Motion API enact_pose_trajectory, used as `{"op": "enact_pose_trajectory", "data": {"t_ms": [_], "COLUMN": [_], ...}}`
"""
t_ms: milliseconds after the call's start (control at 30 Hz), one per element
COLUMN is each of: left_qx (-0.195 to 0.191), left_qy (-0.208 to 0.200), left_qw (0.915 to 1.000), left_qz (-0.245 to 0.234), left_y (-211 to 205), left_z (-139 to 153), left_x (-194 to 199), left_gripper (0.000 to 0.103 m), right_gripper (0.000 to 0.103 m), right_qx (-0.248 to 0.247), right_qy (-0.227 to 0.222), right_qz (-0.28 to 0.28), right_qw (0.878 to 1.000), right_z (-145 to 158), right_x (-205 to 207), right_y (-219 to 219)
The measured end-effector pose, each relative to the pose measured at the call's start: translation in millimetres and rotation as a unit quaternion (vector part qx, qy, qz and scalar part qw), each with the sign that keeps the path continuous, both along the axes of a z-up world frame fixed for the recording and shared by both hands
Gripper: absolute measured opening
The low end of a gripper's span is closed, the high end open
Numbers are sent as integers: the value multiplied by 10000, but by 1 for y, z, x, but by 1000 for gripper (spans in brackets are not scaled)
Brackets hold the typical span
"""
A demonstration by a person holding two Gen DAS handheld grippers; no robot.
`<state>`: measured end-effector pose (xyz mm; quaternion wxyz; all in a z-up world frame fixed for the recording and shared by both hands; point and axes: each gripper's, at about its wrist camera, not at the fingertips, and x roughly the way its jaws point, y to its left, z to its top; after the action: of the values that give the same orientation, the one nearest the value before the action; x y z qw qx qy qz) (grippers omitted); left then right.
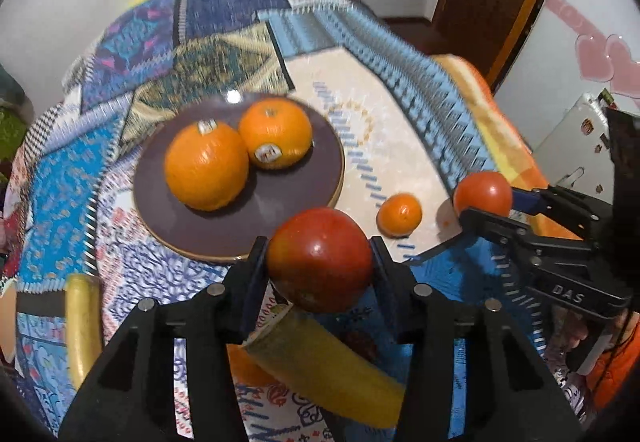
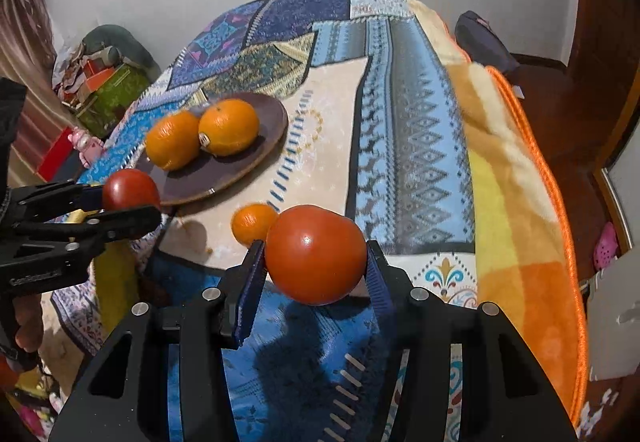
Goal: Organize fruits
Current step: 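Carry both red tomatoes onto the plate beside the oranges with both grippers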
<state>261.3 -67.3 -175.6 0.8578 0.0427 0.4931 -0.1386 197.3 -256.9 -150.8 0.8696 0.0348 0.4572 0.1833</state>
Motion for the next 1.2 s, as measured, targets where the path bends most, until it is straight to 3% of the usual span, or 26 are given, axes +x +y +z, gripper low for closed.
{"op": "enact_pose_trajectory", "data": {"t_ms": [167, 400, 1200], "left_qx": [-43, -154, -366], "left_qy": [-353, -510, -253], "left_qw": [9993, 9972, 9936], "left_qz": [142, 518, 1042], "left_y": [16, 50, 109], "left_z": [24, 37, -5], "left_x": [-5, 1, 35], "left_gripper": [48, 48, 48], "right_gripper": [45, 45, 45], "right_qx": [-3, 46, 8], "right_qy": [-164, -278, 130], "right_qz": [122, 365, 791], "right_qw": [9998, 9989, 9968], "right_z": [13, 21, -9], "right_x": [6, 17, 59], "right_y": [17, 48, 114]}}
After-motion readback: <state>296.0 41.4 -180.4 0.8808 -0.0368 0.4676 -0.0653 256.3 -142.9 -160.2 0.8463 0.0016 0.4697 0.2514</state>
